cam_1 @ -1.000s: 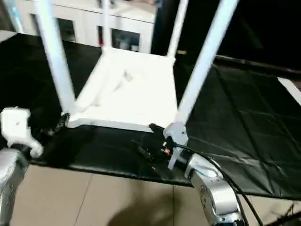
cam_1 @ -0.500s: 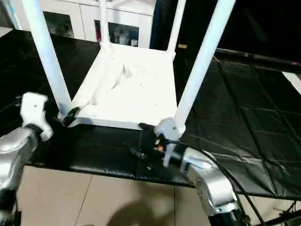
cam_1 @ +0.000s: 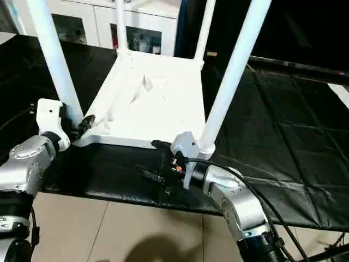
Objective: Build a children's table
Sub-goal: Flip table
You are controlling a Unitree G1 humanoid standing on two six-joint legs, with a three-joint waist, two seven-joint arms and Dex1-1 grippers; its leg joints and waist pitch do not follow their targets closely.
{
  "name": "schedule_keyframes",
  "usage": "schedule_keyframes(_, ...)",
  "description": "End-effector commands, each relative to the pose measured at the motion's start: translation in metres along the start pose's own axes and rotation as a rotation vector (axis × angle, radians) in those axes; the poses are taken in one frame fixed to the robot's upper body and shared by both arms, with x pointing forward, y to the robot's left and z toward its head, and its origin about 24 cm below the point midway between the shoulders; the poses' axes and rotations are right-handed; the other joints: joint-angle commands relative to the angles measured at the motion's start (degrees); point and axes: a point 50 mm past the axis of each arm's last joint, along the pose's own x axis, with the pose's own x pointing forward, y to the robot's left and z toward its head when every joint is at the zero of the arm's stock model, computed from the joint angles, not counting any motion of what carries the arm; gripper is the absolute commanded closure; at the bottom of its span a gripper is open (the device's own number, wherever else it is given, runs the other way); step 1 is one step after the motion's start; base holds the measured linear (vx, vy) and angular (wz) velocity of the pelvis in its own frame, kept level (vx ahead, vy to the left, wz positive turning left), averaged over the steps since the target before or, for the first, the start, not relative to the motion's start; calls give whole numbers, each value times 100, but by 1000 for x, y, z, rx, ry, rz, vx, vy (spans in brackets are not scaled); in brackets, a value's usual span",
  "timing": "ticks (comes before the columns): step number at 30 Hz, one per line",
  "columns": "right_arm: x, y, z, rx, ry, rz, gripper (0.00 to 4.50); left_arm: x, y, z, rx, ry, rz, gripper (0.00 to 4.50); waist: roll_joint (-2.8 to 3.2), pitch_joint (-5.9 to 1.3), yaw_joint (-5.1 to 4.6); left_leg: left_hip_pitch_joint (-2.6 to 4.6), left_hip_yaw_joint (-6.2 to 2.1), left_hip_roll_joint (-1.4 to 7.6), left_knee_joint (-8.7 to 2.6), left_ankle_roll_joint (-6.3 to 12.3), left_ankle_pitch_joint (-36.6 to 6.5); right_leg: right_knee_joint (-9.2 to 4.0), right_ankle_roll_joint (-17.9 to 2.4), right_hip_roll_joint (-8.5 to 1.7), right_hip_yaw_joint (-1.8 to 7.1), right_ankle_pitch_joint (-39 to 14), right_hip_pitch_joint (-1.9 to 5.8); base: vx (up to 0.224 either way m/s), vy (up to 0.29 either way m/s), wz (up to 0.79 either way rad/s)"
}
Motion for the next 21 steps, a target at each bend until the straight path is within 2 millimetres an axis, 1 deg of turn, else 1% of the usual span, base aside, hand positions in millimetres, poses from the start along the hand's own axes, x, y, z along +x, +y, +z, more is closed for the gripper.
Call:
schedule_keyframes(1,0,-2,2,-4,-2,8,0,3,0,5,-18,-30,8,161,144,-347,20,-10,-181,398,-459,194,-49,-357,-1177,-770,422,107,315,0,0,0)
schedule_keyframes(3,0,-2,2,1,-5,21,0,4,0,4,-32,-31,9,182,132,-345,19,-15,-180,404,-462,179,-85,-363,-1168,-781,425,44,322,0,0,0)
schedule_keyframes(5,0,-2,2,1,-3,24,0,4,-1,3,-37,-31,7,201,141,-342,17,-10,-186,412,-469,171,-80,-358,-1158,-773,420,29,309,0,0,0)
schedule_keyframes(7,0,-2,2,0,-3,25,0,5,-2,2,-41,-29,1,206,133,-344,15,-17,-182,406,-465,185,-58,-359,-1146,-776,424,41,315,0,0,0)
schedule_keyframes(10,0,-2,2,-1,-3,26,0,5,-2,1,-50,-28,0,226,125,-339,15,-21,-180,399,-463,197,-36,-361,-1128,-770,426,11,311,0,0,0)
schedule_keyframes(13,0,-2,2,2,-4,24,0,7,-4,0,-93,-27,-9,228,132,-338,20,-18,-179,399,-464,188,-65,-377,-1107,-775,425,-85,308,0,0,0)
schedule_keyframes(16,0,-3,1,13,-6,8,0,9,-9,-2,-191,-26,-16,230,137,-335,26,-11,-177,407,-463,177,-77,-378,-1126,-782,427,-105,300,0,0,0)
schedule_keyframes(17,0,-3,1,13,-6,8,0,9,-9,-2,-191,-26,-16,230,130,-336,23,-14,-176,408,-462,181,-70,-374,-1140,-781,427,-90,301,0,0,0)
schedule_keyframes(18,1,-5,-1,25,0,-18,0,10,-14,-4,-280,-28,-16,230,153,-333,32,-14,-177,406,-463,179,-79,-376,-1145,-781,425,-111,299,0,0,0)
schedule_keyframes(19,1,-5,-1,29,3,-28,0,10,-16,-4,-310,-29,-16,230,134,-333,26,-20,-177,408,-461,171,-56,-376,-1178,-787,424,-75,302,0,0,0)
schedule_keyframes(20,2,-7,-3,35,9,-48,0,10,-20,-5,-365,-31,-17,230,145,-331,30,-21,-173,400,-459,177,-57,-377,-1203,-786,426,-106,301,0,0,0)
schedule_keyframes(21,3,-8,-4,41,15,-71,0,10,-25,-6,-422,-32,-23,230,141,-332,25,-29,-170,404,-456,160,-42,-370,-1222,-793,427,-100,312,0,0,0)
